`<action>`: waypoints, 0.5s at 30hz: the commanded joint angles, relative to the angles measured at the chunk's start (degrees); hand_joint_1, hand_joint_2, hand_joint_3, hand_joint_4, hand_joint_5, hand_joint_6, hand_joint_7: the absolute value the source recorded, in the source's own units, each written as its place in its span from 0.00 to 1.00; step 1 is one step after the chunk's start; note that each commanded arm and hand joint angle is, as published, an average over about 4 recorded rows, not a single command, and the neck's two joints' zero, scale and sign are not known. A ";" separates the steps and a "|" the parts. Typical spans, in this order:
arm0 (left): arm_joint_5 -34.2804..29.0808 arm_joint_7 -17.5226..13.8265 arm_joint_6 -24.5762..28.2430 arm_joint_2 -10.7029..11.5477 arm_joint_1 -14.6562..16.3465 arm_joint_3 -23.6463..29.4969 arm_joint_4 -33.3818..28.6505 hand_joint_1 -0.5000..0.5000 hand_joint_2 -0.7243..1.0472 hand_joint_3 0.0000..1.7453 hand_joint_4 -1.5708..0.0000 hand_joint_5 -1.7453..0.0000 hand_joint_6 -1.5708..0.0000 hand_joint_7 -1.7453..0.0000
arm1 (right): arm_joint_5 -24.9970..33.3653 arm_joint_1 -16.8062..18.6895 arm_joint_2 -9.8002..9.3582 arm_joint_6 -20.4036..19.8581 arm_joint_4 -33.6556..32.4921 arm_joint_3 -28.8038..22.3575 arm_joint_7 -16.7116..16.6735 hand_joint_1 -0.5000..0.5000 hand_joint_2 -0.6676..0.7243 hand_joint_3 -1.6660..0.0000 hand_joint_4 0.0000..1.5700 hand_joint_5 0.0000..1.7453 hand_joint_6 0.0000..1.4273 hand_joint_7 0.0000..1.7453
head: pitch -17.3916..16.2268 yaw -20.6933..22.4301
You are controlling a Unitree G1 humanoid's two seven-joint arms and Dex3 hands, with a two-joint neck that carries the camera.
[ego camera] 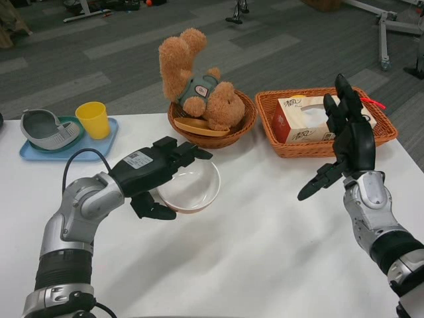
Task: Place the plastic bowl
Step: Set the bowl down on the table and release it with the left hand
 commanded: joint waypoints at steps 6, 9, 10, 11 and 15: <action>0.79 0.24 -0.54 -0.16 3.28 -4.80 2.91 0.00 0.83 1.00 0.74 0.00 0.98 0.04 | 0.66 0.46 0.22 0.13 0.16 -0.70 -0.13 0.04 1.00 1.00 0.00 0.00 0.00 0.00 | -1.91 0.46; 1.30 0.31 -0.80 -0.29 3.68 -5.51 5.11 0.00 0.80 1.00 0.75 0.00 0.98 0.04 | 0.75 0.53 0.22 0.13 0.42 -0.70 -0.13 0.04 1.00 1.00 0.00 0.00 0.00 0.00 | -2.12 1.09; 1.54 0.33 -0.89 -0.38 3.77 -5.55 5.94 0.00 0.80 1.00 0.76 0.00 0.99 0.04 | 0.79 0.55 0.22 0.13 0.56 -0.70 -0.13 0.04 1.00 1.00 0.00 0.00 0.00 0.00 | -2.30 1.19; 1.80 0.33 -0.95 -0.42 3.79 -5.62 6.95 0.00 0.80 1.00 0.76 0.00 0.99 0.04 | 0.84 0.55 0.20 0.13 0.69 -0.70 -0.13 0.04 1.00 1.00 0.00 0.00 0.00 0.00 | -2.49 1.18; 2.59 0.37 -1.11 -0.42 3.81 -5.95 9.94 0.00 0.80 1.00 0.79 0.00 1.00 0.04 | 0.92 0.55 0.13 0.13 1.04 -0.70 -0.08 0.04 1.00 1.00 0.00 0.00 0.00 0.00 | -2.79 0.85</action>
